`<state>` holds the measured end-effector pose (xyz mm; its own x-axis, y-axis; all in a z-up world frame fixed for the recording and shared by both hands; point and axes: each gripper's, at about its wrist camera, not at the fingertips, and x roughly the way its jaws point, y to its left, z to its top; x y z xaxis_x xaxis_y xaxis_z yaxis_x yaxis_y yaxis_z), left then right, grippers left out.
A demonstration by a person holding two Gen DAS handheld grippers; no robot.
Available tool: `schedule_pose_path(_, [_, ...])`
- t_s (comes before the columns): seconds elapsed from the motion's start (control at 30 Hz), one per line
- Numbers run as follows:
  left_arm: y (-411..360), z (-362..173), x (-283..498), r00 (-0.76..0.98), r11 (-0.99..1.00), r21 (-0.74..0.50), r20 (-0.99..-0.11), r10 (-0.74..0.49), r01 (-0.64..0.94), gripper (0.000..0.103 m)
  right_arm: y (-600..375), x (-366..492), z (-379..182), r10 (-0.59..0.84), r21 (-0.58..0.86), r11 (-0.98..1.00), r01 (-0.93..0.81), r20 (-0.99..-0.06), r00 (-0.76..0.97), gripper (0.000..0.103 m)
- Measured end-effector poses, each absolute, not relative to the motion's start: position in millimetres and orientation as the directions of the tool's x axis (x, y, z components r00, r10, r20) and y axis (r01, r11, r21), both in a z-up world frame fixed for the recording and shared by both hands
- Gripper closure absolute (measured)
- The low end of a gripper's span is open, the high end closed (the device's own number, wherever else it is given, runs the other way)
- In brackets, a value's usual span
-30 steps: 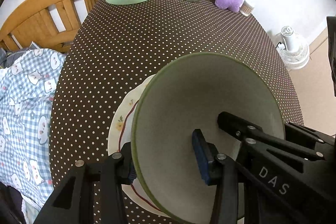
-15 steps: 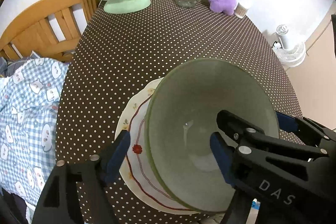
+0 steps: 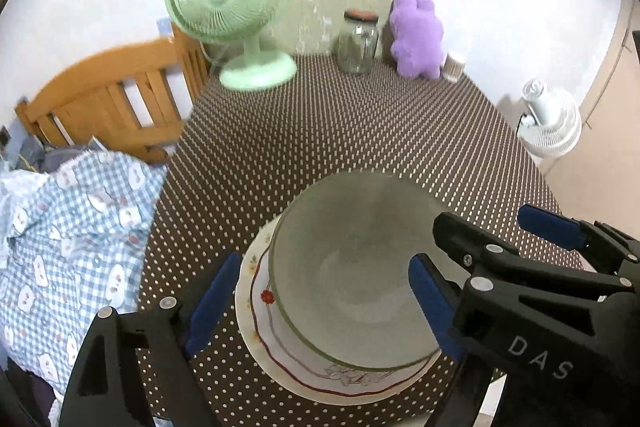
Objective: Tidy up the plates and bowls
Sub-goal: 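Lower the nested bowls onto the center of the plate stack, then open the left gripper and withdraw both tools from the stack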
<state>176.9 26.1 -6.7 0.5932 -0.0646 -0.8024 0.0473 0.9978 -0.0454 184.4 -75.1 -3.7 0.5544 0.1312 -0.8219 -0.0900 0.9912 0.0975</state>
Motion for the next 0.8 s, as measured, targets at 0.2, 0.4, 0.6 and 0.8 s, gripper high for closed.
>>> schedule_pose_path(0.2, [7.3, 14.0, 156.3, 0.671, 1.0, -0.014, -0.741, -0.01, 0.0, 0.006, -102.8, 161.9, 21.3, 0.116, 0.072, 0.993, -0.095, -0.77, 0.628, 0.018])
schedule_pose_path(0.4, [-9.2, 27.0, 132.9, 0.721, 0.999, -0.003, -0.692, 0.025, -0.037, 0.004, -134.3, 131.6, 36.4, 0.098, 0.064, 0.995, -0.075, -0.717, 0.69, 0.013])
schedule_pose_path(0.6, [-19.0, 30.9, 103.8, 0.756, 0.998, -0.007, -0.653, 0.047, -0.067, 0.002, -162.2, 102.9, 40.5, 0.08, 0.067, 0.997, -0.046, -0.673, 0.735, 0.009])
schedule_pose_path(0.8, [-25.9, 29.7, 77.1, 0.784, 0.996, 0.0, -0.617, 0.066, -0.084, 0.001, -186.2, 75.1, 37.0, 0.048, 0.047, 0.999, -0.024, -0.634, 0.772, 0.009])
